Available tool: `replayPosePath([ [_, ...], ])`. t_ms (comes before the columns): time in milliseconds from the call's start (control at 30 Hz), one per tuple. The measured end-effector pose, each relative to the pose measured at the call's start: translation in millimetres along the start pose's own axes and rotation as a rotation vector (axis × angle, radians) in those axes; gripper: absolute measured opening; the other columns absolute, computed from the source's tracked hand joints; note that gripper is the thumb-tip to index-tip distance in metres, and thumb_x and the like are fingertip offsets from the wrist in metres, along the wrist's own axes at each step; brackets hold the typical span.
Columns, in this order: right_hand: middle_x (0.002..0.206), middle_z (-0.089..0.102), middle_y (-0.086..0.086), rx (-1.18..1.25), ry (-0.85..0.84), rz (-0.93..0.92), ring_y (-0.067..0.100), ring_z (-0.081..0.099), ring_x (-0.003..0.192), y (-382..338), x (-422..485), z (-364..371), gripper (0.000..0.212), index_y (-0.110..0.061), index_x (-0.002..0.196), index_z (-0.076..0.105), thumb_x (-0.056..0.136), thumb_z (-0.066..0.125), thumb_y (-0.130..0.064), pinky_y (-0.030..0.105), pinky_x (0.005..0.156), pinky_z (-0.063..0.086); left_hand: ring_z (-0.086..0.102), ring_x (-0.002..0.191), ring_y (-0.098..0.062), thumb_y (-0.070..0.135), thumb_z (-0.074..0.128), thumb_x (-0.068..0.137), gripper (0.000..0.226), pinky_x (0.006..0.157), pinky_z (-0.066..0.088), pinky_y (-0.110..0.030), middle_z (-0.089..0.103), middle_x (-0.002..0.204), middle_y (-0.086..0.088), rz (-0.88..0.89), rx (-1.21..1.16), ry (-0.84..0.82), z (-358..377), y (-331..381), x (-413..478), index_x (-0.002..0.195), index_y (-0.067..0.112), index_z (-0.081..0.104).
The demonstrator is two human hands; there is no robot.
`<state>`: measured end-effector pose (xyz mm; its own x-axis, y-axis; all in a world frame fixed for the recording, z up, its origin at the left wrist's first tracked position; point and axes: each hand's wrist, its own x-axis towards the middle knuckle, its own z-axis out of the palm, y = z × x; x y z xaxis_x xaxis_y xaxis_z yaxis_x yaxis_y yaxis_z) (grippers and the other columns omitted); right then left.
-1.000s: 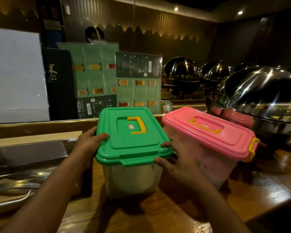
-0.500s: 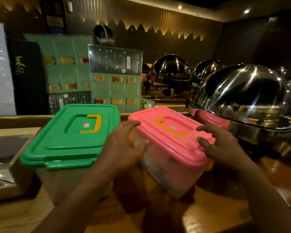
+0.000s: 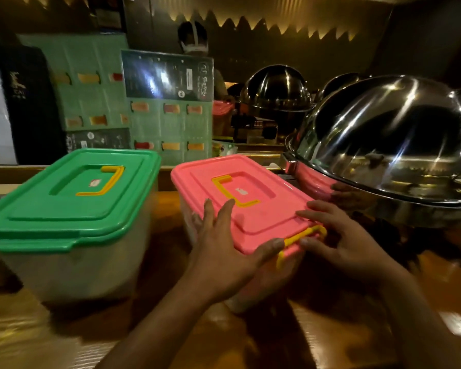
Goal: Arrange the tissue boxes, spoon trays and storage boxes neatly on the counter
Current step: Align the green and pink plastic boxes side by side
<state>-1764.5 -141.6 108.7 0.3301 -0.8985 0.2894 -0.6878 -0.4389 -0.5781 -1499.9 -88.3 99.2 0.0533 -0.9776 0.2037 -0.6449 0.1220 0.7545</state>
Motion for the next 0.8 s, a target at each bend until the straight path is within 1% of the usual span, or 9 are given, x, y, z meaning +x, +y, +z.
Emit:
replayPosePath([
  [133,0.134,0.045,-0.017,-0.068,0.136,-0.009,0.005,0.038,0.131,-4.7,2.5,20.4,0.071,-0.044,0.123,0.062,0.063,0.065,-0.082,0.037,0.105,0.043,-0.012,0.153,-0.021,0.096,0.066,0.037,0.138,0.121,0.018,-0.055,-0.015,0.167,0.009,0.017,-0.018,-0.007,-9.6,-16.7,12.5,0.153,0.051,0.007],
  [233,0.116,0.053,-0.012,-0.093,0.336,-0.027,0.01,0.047,0.116,-24.1,-0.1,45.7,0.073,-0.031,0.112,0.069,0.061,0.065,-0.083,0.038,0.095,0.048,-0.009,0.153,-0.016,0.093,0.071,0.022,0.155,0.123,0.015,-0.045,-0.019,0.166,0.006,0.052,0.005,-0.012,-24.9,-35.6,26.1,0.154,0.051,0.002],
  [300,0.108,0.055,-0.009,-0.153,0.431,-0.041,0.016,0.049,0.11,-36.4,-3.1,60.2,0.073,-0.028,0.108,0.069,0.062,0.063,-0.085,0.043,0.088,0.048,-0.007,0.152,-0.011,0.092,0.072,0.017,0.165,0.121,0.008,-0.035,-0.01,0.168,0.003,0.055,0.016,0.0,-34.4,-45.0,31.6,0.158,0.04,0.003],
  [333,0.106,0.055,-0.009,-0.178,0.46,-0.034,0.018,0.049,0.109,-40.4,-4.1,65.3,0.073,-0.028,0.107,0.069,0.063,0.062,-0.086,0.045,0.086,0.048,-0.001,0.153,-0.012,0.089,0.075,0.017,0.165,0.122,0.01,-0.035,0.0,0.168,0.005,0.061,-0.008,0.008,-36.9,-48.4,32.3,0.158,0.038,0.006],
  [400,0.106,0.055,-0.008,-0.198,0.489,-0.016,0.021,0.047,0.108,-45.2,-4.9,70.1,0.073,-0.028,0.106,0.069,0.064,0.061,-0.087,0.047,0.083,0.047,0.024,0.147,-0.008,0.08,0.083,0.024,0.147,0.119,0.025,-0.033,0.025,0.158,0.015,0.104,-0.082,0.049,-36.7,-54.2,30.2,0.151,0.045,0.019],
  [467,0.108,0.053,-0.007,-0.176,0.497,-0.027,0.021,0.046,0.109,-44.9,-5.7,73.0,0.072,-0.028,0.107,0.069,0.065,0.063,-0.085,0.048,0.083,0.048,0.034,0.139,-0.004,0.074,0.086,0.028,0.14,0.114,0.031,-0.028,0.029,0.149,0.021,0.129,-0.134,0.076,-33.3,-56.3,26.5,0.148,0.045,0.022],
  [567,0.127,0.042,-0.002,-0.035,0.488,-0.032,0.02,0.044,0.121,-38.9,-9.9,76.6,0.069,-0.03,0.113,0.068,0.065,0.068,-0.079,0.043,0.094,0.051,0.035,0.142,-0.007,0.071,0.091,0.026,0.157,0.116,0.034,-0.035,0.025,0.158,0.014,0.132,-0.164,0.082,-28.2,-60.1,29.3,0.158,0.027,0.019],
  [667,0.143,0.03,-0.006,0.09,0.461,-0.003,0.016,0.037,0.133,-35.2,-11.9,80.6,0.066,-0.035,0.118,0.064,0.066,0.072,-0.074,0.036,0.102,0.045,0.033,0.144,-0.008,0.072,0.091,0.025,0.16,0.117,0.034,-0.04,0.024,0.162,0.01,0.143,-0.173,0.068,-25.8,-62.7,34.6,0.159,0.027,0.014],
  [800,0.145,0.034,-0.006,0.077,0.479,0.033,0.015,0.04,0.132,-32.1,-1.9,82.4,0.075,-0.032,0.125,0.062,0.063,0.075,-0.071,0.039,0.101,0.049,0.04,0.142,-0.014,0.067,0.094,0.032,0.151,0.112,0.041,-0.048,0.034,0.157,0.006,0.185,-0.182,0.068,-22.5,-70.2,52.5,0.157,0.03,0.019],
])
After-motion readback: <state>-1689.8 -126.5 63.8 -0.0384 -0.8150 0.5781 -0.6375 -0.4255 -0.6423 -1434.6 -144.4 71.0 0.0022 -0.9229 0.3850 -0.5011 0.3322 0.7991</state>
